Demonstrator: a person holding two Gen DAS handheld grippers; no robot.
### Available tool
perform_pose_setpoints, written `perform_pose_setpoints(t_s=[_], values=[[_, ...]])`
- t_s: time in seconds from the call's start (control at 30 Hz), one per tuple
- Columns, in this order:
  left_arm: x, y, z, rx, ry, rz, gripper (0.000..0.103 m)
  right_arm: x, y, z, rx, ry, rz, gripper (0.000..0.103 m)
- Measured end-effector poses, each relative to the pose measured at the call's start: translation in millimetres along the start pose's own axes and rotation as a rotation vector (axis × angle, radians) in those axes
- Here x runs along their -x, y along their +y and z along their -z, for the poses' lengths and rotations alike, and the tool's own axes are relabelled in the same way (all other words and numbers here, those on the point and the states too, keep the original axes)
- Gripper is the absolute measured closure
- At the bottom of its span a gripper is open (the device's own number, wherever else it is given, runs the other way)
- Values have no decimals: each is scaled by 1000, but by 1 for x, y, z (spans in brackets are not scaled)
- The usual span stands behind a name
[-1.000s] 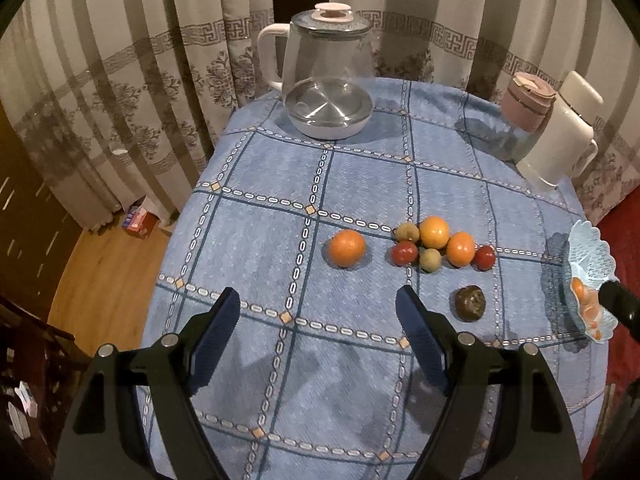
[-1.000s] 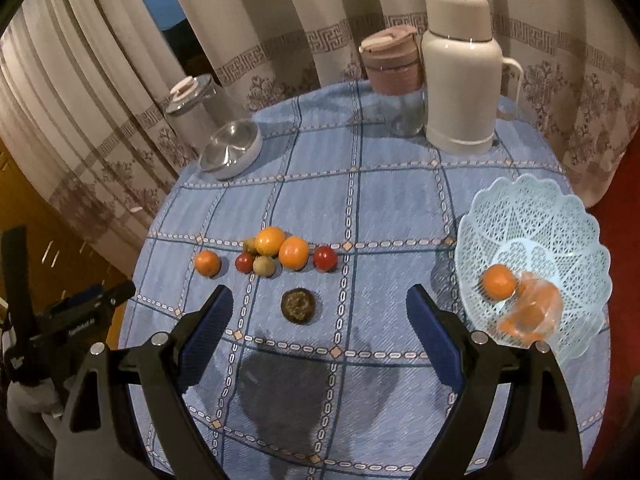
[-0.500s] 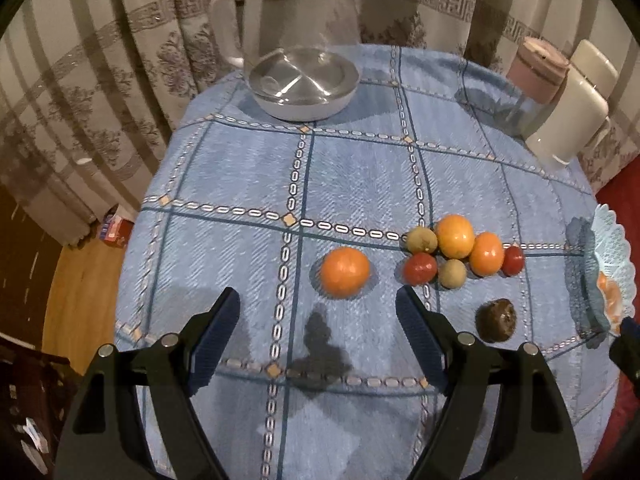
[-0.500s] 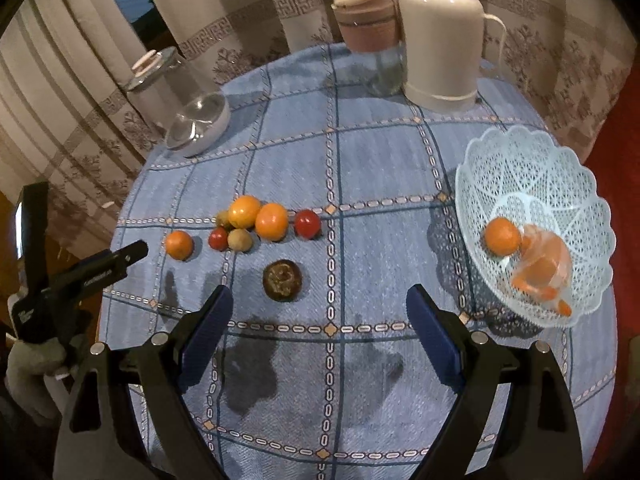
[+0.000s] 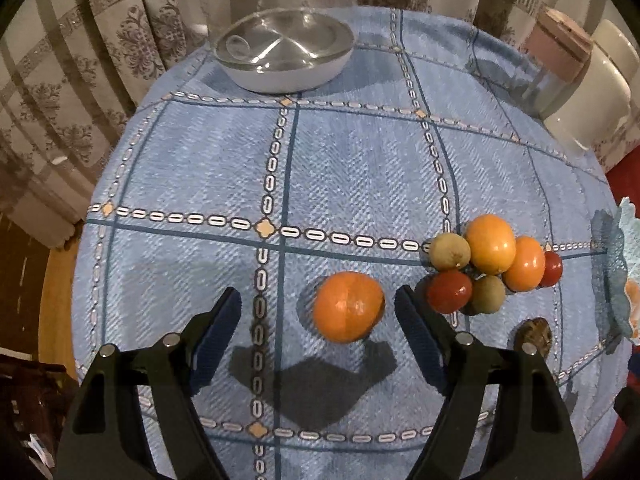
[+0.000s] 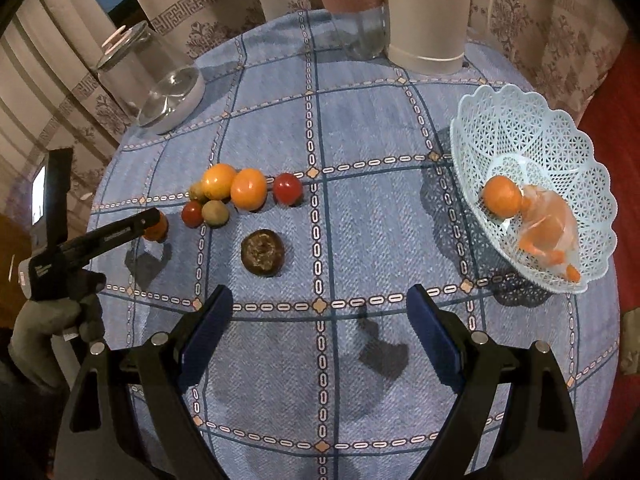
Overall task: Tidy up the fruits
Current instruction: 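Grasp the dark brown fruit with the right tool while the left tool grasps another orange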
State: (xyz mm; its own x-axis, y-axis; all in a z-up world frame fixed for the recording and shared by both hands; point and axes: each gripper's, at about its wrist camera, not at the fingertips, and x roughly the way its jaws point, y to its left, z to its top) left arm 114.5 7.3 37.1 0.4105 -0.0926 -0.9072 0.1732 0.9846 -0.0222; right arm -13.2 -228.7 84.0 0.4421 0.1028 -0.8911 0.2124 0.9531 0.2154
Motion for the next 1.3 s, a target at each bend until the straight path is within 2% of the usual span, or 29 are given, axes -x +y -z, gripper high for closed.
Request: perform_pose_setpoints(t_s=[0.17,0.27,0.33,0.53,0.73,0.97,1.13,1.23,1.3], values=[[-11,0,-1,1,19,28,37,-4,7,-2,14,13,5,13],[-12,-3,-2,-14,12,67,51,-8,10,-3,22,25,8,13],[-13,-5,-1,-26,11,106,64,-12,12,-3,27,32,10,13],[-7,0,1,-23,5,131,66,-24,25,-7,58,53,6,13],[11,15,3,13,-17,123,66,-44,38,-17,75,68,-14,13],[35,34,13,45,-44,97,65,-77,53,-28,136,94,17,17],[45,42,25,51,-36,81,65,-95,60,-29,165,118,56,24],[51,47,32,63,-35,75,65,-104,66,-27,205,128,72,34],[54,49,36,69,-34,70,65,-110,71,-25,244,139,85,48]])
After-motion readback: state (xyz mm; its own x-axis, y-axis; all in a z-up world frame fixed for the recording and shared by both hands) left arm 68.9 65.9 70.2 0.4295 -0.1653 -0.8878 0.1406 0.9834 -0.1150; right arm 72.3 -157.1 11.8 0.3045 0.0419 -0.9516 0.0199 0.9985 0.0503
